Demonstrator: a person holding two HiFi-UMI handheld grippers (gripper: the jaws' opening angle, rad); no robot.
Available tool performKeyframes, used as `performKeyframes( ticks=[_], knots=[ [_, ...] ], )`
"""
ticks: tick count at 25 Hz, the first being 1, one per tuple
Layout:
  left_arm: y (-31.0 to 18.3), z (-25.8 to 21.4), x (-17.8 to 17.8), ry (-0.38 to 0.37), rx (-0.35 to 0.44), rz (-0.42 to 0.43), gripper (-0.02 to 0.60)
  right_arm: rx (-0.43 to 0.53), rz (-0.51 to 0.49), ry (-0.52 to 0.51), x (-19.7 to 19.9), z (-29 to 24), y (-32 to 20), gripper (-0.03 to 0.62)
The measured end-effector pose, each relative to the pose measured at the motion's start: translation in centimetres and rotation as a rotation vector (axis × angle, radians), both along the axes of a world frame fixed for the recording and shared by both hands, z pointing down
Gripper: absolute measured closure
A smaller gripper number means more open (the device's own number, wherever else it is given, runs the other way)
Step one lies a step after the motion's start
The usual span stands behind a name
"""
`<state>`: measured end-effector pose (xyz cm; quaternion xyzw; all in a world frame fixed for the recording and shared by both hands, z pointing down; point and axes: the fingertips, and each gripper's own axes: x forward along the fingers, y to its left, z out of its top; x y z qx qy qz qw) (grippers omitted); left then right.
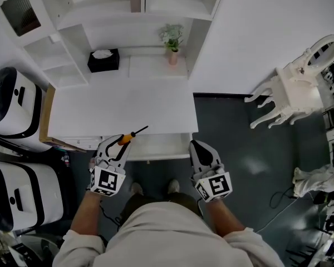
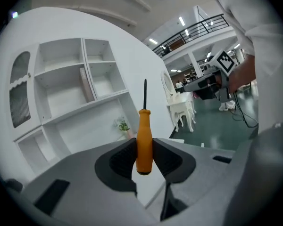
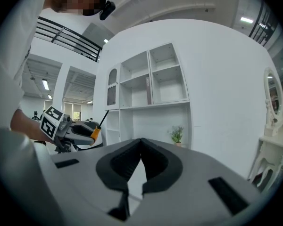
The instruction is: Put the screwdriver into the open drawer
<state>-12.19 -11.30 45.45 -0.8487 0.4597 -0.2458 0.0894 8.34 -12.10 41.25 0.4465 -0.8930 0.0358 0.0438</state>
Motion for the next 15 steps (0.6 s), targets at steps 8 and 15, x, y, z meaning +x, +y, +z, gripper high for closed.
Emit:
performKeyframes(
  ticks=[8, 15],
  knots=[
    [-1.1, 3.2, 1.4, -0.204, -0.026, 0.072, 0.472, -0.016, 0.018, -0.005, 1.1, 0.8, -0.6, 0.591],
    [-1.6, 6.2, 1.2, -0.309, -0.078, 0.099, 0.472, -0.025, 0.026, -0.007, 1.6, 1.2, -1.2, 0.591]
  ],
)
